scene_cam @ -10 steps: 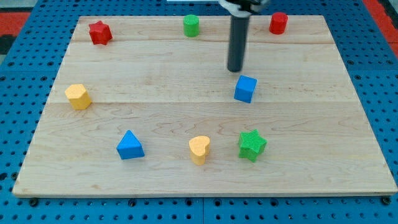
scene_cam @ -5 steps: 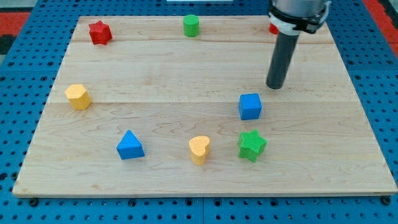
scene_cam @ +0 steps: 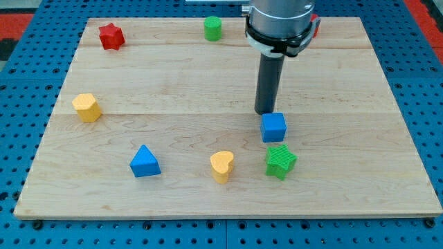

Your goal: Move blue cube towards the green star

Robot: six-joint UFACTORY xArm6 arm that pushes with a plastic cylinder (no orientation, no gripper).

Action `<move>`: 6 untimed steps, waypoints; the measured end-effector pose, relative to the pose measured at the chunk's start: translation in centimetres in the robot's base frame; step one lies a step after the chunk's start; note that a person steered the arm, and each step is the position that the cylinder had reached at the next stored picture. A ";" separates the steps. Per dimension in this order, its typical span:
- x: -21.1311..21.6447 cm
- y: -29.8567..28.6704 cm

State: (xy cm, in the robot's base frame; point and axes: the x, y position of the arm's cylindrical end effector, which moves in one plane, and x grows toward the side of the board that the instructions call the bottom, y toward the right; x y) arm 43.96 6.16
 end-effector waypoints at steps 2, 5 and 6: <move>0.8 5.3; 4.1 4.4; 2.1 4.4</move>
State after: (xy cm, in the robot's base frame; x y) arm 46.09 10.53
